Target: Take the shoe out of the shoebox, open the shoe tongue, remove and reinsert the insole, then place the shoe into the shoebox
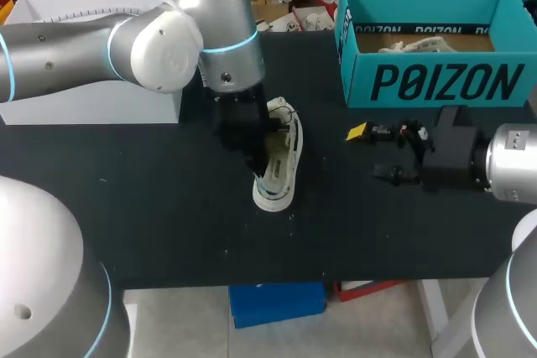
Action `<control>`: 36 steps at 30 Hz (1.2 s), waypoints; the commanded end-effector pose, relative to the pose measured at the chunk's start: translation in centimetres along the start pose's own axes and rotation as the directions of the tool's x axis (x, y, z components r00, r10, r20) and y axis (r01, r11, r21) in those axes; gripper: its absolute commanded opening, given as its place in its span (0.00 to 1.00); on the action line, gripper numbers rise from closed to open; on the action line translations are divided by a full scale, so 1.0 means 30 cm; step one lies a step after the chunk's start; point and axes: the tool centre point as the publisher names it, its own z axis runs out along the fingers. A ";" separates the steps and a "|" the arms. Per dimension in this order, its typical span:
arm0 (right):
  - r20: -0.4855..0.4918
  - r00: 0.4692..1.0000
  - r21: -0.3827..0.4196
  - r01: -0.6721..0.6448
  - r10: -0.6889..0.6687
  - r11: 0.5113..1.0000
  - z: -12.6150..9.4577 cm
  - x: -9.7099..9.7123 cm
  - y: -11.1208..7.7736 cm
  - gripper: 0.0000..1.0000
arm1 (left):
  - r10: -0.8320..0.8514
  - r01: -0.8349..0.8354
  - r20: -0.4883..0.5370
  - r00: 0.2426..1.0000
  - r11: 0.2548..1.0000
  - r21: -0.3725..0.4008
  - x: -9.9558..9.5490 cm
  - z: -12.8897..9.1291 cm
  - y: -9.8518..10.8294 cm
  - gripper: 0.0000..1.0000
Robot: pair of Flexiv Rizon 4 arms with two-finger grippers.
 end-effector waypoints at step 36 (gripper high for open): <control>0.001 1.000 0.000 0.000 0.000 1.000 0.002 0.001 0.000 1.00 | 0.002 -0.012 -0.132 0.991 0.997 -0.073 -0.021 0.137 0.056 0.00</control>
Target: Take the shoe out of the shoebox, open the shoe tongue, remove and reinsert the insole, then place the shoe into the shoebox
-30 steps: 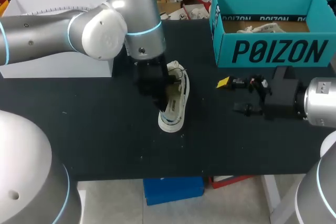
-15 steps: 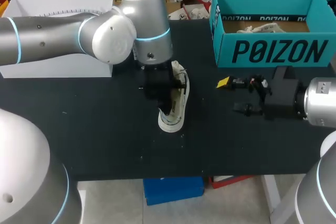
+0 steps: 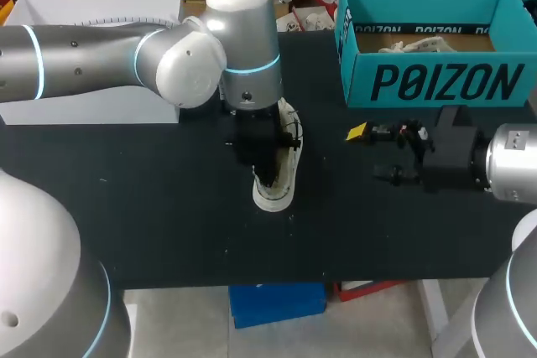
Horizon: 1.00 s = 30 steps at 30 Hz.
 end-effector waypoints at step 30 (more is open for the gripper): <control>0.001 1.000 0.000 0.000 0.000 1.000 0.002 0.001 0.000 1.00 | -0.085 0.084 0.036 0.996 0.996 0.024 0.053 -0.208 -0.053 0.00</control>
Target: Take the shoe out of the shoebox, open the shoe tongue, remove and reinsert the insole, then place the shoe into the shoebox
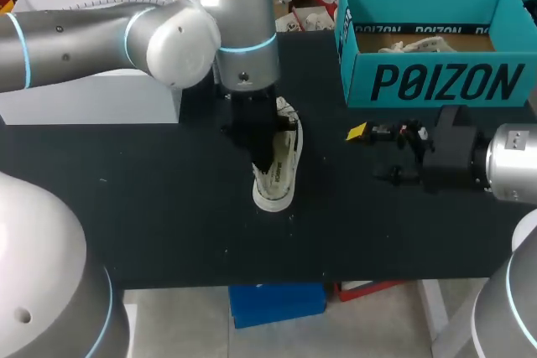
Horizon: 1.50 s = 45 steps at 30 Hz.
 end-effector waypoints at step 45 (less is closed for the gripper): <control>0.001 1.000 0.000 0.000 0.000 1.000 0.002 0.001 0.000 1.00 | -0.216 0.322 0.473 0.855 0.934 -0.156 0.042 -0.299 0.414 0.00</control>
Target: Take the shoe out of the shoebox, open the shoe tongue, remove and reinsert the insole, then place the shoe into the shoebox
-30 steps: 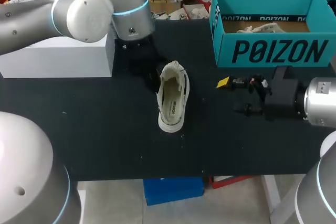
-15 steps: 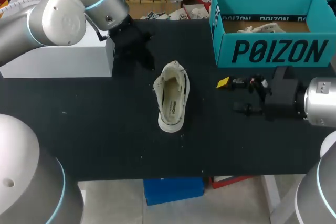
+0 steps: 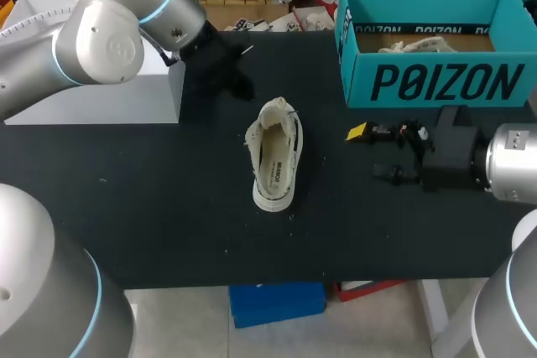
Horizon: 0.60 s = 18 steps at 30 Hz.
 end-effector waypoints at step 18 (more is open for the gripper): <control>0.001 1.000 0.000 0.000 0.000 1.000 0.002 0.001 0.000 1.00 | 0.047 -0.044 -0.016 0.999 0.990 0.136 0.041 0.140 -0.165 0.00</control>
